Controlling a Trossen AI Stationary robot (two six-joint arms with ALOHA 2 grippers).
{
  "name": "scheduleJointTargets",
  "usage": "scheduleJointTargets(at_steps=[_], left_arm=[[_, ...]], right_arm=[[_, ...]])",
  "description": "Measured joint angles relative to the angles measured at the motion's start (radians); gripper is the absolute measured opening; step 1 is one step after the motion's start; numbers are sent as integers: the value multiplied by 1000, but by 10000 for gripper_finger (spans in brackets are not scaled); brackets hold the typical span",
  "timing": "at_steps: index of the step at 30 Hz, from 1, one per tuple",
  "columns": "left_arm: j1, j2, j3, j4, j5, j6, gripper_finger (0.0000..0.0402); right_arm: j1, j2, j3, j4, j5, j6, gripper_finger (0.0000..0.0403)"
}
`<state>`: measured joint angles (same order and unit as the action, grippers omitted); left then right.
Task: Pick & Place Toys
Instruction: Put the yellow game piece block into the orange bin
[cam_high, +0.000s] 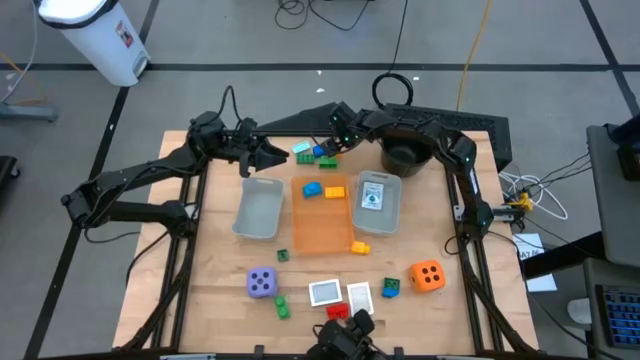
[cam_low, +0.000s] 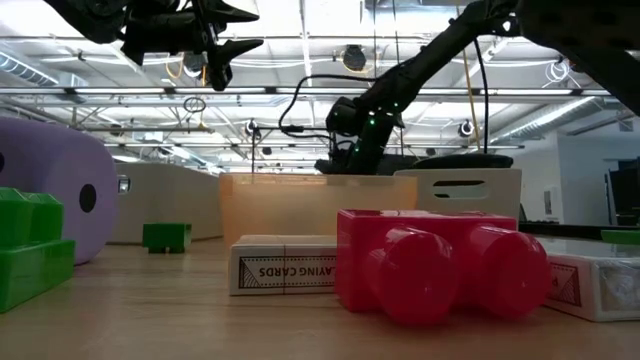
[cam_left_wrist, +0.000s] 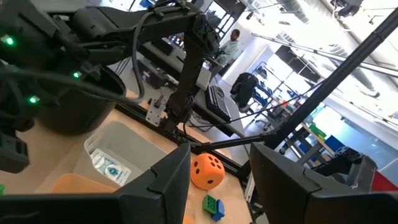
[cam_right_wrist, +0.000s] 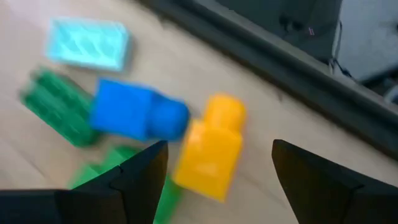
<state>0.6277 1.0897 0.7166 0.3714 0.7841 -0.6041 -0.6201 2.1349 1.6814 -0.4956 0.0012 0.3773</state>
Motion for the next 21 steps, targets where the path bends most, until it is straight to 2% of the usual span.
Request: scheduleJointTargets(at_steps=[5, 21], left_arm=[[0, 0, 0, 0, 0, -1, 170], [0, 0, 0, 0, 0, -3, 170]], right_arm=[[6, 1, 1, 16, 54, -25, 274], [0, 3, 1, -22, 57, -23, 274]])
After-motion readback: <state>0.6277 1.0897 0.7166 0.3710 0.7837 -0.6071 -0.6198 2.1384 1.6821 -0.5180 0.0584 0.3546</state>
